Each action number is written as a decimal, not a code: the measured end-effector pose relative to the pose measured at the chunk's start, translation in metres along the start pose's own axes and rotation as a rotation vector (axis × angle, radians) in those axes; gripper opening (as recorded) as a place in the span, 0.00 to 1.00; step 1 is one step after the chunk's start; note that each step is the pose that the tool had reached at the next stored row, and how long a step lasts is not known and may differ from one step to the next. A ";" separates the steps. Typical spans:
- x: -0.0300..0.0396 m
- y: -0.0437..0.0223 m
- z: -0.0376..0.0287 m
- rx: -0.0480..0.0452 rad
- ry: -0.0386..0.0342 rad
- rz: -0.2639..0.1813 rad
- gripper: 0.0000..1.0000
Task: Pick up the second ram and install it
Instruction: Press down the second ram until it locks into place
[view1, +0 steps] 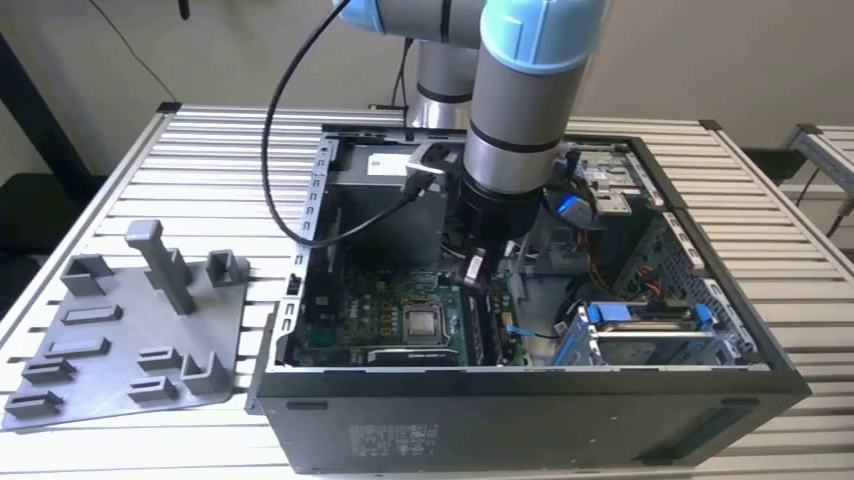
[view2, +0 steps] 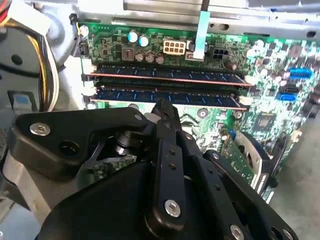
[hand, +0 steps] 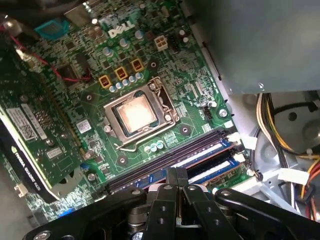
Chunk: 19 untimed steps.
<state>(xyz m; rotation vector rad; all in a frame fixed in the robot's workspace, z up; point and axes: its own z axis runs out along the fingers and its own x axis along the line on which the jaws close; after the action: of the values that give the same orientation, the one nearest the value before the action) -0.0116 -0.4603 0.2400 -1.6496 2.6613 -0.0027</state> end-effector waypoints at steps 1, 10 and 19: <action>0.0000 0.0000 0.0002 -0.0002 -0.0001 -0.019 0.11; 0.0000 0.0000 0.0017 -0.0014 -0.0013 -0.181 0.11; 0.0000 0.0000 0.0022 -0.0026 -0.0024 -0.345 0.11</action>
<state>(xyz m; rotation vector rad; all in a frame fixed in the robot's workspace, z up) -0.0116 -0.4603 0.2378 -2.0823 2.3379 -0.0001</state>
